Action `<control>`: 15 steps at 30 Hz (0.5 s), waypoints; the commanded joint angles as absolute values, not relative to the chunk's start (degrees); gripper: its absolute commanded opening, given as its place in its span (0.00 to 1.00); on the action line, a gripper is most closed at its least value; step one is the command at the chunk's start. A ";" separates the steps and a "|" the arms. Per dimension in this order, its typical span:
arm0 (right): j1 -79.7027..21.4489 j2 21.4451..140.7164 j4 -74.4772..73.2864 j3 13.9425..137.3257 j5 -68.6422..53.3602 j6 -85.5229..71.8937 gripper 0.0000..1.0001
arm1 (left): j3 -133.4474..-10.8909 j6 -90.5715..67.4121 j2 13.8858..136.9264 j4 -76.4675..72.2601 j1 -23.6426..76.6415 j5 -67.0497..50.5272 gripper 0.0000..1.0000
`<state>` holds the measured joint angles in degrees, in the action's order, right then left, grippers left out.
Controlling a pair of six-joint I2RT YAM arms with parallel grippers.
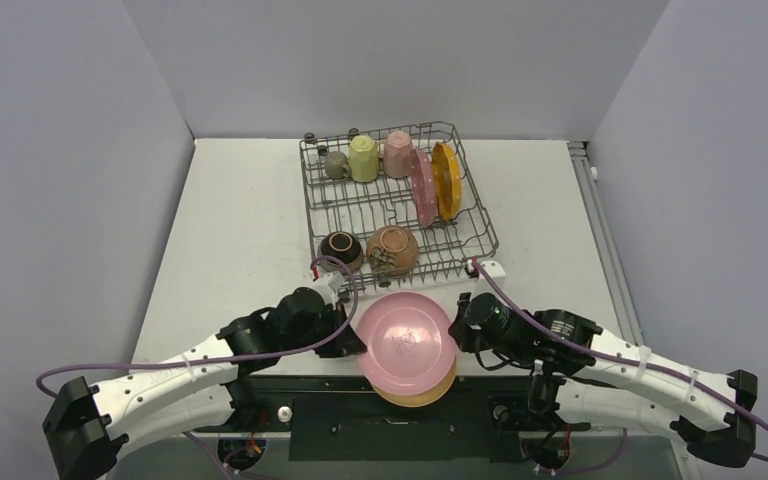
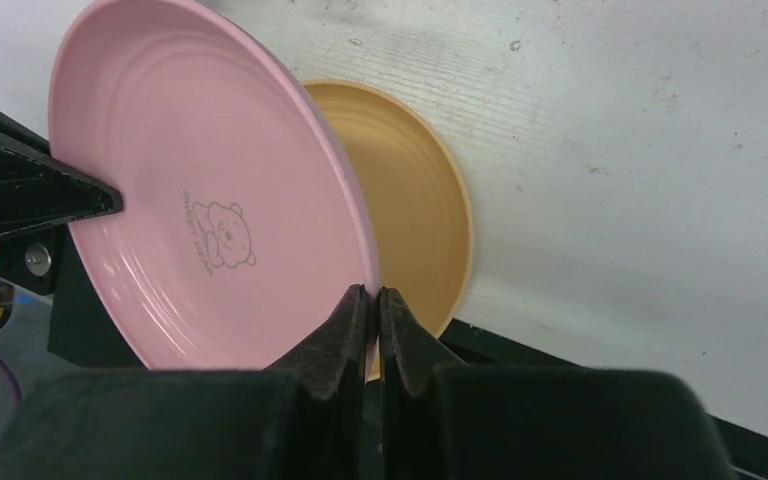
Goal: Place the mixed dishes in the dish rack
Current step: Pick up the plate at the center of the board, then insert the plate into the dish rack.
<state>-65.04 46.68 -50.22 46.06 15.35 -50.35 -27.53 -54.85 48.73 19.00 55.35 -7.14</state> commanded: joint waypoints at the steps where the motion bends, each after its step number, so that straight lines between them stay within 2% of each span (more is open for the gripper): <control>1: -65.40 43.22 -45.05 45.71 14.76 -51.46 0.04 | -27.72 -54.65 45.60 13.93 54.39 -11.17 0.00; 2: -65.35 42.84 -44.79 44.83 14.68 -51.57 0.15 | -27.69 -54.73 45.21 14.14 54.18 -11.34 0.00; 4: -65.26 41.98 -44.22 43.54 13.95 -51.92 0.27 | -27.60 -54.86 43.97 14.32 53.54 -12.09 0.00; 8: -65.15 40.84 -41.79 40.85 11.57 -52.84 0.42 | -27.72 -55.01 42.14 14.35 52.36 -13.87 0.00; 10: -65.21 40.86 -41.09 39.92 10.76 -53.21 0.45 | -27.83 -55.02 41.39 14.38 52.16 -14.11 0.00; 13: -65.21 40.67 -38.12 38.77 9.16 -53.83 0.41 | -27.93 -55.10 40.86 14.39 52.06 -14.55 0.00; 14: -65.21 40.55 -37.38 38.39 8.66 -53.94 0.27 | -27.94 -55.10 40.86 14.36 52.04 -14.89 0.00; 15: -65.21 40.20 -36.13 38.31 8.59 -54.13 0.19 | -28.01 -55.11 40.85 14.40 51.99 -14.91 0.00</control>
<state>-65.08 41.30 -41.52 39.66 10.35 -52.90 -27.31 -54.94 42.35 18.76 52.29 -11.46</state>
